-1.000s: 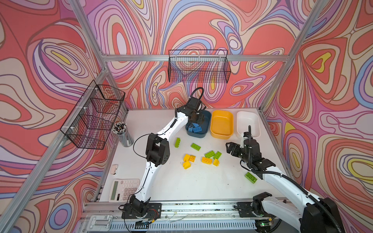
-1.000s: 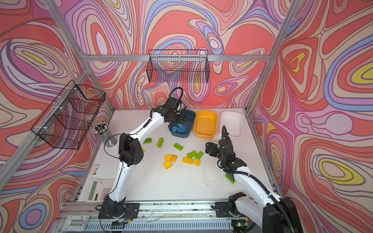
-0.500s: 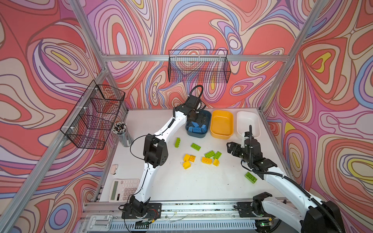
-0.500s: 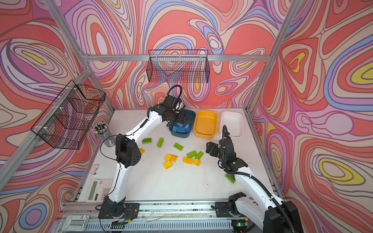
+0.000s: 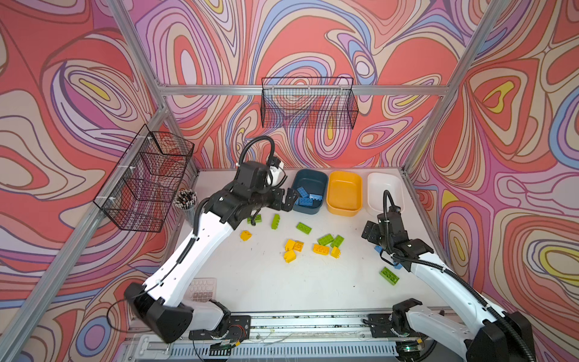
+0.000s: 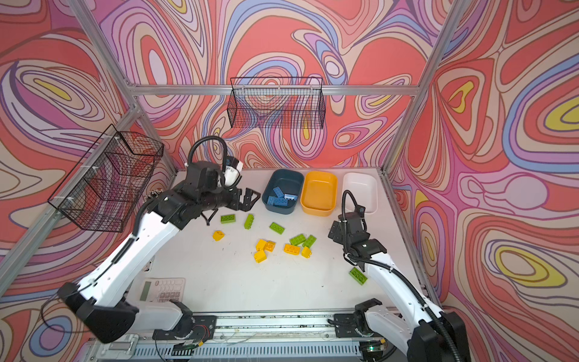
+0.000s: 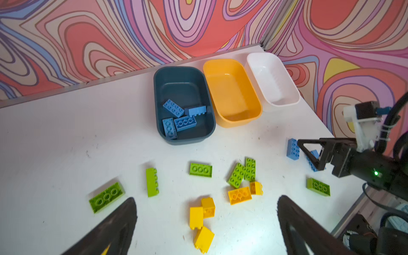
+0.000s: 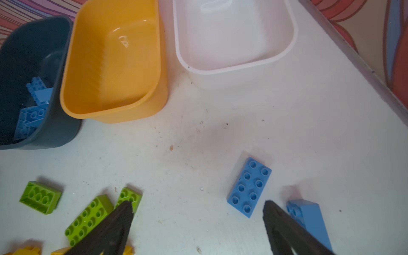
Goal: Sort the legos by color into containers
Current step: 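Withdraw the left gripper while the right gripper lowers onto a blue brick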
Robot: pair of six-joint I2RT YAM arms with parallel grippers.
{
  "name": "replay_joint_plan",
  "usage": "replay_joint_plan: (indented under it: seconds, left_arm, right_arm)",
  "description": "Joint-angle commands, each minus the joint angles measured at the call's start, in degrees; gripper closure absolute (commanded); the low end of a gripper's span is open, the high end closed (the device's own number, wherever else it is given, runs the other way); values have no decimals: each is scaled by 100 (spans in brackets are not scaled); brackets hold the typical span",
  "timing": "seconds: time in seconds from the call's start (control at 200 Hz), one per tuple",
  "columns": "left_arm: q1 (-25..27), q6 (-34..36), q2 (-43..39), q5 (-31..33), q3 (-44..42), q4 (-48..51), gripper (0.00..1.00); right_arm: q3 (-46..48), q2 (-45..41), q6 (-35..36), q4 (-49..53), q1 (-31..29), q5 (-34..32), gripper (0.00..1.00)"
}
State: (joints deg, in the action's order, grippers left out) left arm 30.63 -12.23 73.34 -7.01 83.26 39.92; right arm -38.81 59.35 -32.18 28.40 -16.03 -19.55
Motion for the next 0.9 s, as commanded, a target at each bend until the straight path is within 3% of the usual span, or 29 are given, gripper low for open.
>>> replay_joint_plan:
  seconds: [0.0,0.336,0.646,0.896]
  left_arm:
    - [-40,8,-600,233,-757,113,1]
    - [-40,-44,-2471,621,-2736,-232,1]
    - [-12,36,-2623,527,-3079,-222,2]
    - [-7,54,-2685,527,-3106,-229,2]
  right_arm:
    - [-18,167,-386,377,39,-488,2]
    - [253,981,-639,-82,272,-334,4]
    - [295,1844,-565,-487,764,-41,5]
    - [151,2257,-292,-731,803,243,14]
